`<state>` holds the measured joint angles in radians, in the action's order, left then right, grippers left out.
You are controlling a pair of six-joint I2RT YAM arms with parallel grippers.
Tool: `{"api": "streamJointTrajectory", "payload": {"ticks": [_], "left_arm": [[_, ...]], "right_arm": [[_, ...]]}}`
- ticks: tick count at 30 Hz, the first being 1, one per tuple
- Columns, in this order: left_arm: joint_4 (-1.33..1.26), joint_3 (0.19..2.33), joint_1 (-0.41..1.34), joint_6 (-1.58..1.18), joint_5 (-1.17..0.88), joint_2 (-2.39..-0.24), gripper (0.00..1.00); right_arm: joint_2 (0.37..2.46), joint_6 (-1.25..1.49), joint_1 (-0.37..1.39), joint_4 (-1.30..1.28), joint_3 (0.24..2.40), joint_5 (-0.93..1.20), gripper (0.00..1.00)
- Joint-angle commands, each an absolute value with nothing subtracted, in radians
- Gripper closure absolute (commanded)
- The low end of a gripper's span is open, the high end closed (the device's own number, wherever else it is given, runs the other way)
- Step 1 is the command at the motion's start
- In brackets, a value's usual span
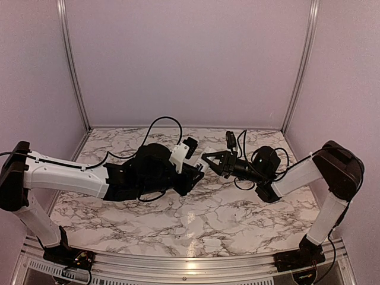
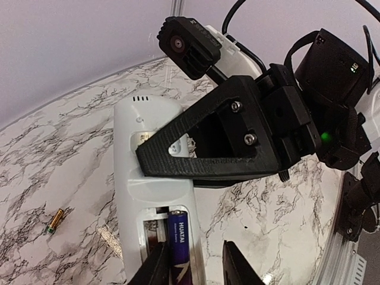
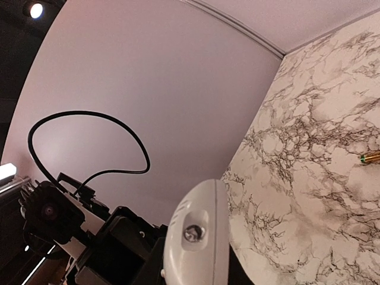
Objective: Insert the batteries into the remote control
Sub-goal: Place the battery in the battery compartment, then load the battery into the battery compartment.
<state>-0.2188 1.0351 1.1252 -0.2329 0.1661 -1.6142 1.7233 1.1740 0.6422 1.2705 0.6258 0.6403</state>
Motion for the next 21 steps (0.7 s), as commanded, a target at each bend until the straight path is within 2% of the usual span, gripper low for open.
{"api": "streamJointTrajectory", "payload": {"ticks": [1, 4, 11, 17, 21], "left_arm": [[-0.124, 1.048, 1.117, -0.22, 0.206, -1.586, 0.65], [-0.121, 1.051, 1.117, -0.196, 0.203, -1.561, 0.6], [-0.089, 1.066, 1.101, -0.13, 0.158, -1.508, 0.38], [-0.006, 1.099, 1.075, 0.043, 0.066, -1.436, 0.33], [0.117, 1.112, 1.066, 0.261, 0.046, -1.383, 0.39]], "right_arm": [[1.682, 1.184, 0.653, 1.489, 0.667, 0.665, 1.0], [1.687, 1.182, 0.653, 1.471, 0.672, 0.673, 1.0], [1.684, 1.169, 0.653, 1.432, 0.672, 0.697, 1.0], [1.691, 1.181, 0.653, 1.454, 0.666, 0.728, 1.0], [1.695, 1.195, 0.654, 1.456, 0.674, 0.776, 1.0]]}}
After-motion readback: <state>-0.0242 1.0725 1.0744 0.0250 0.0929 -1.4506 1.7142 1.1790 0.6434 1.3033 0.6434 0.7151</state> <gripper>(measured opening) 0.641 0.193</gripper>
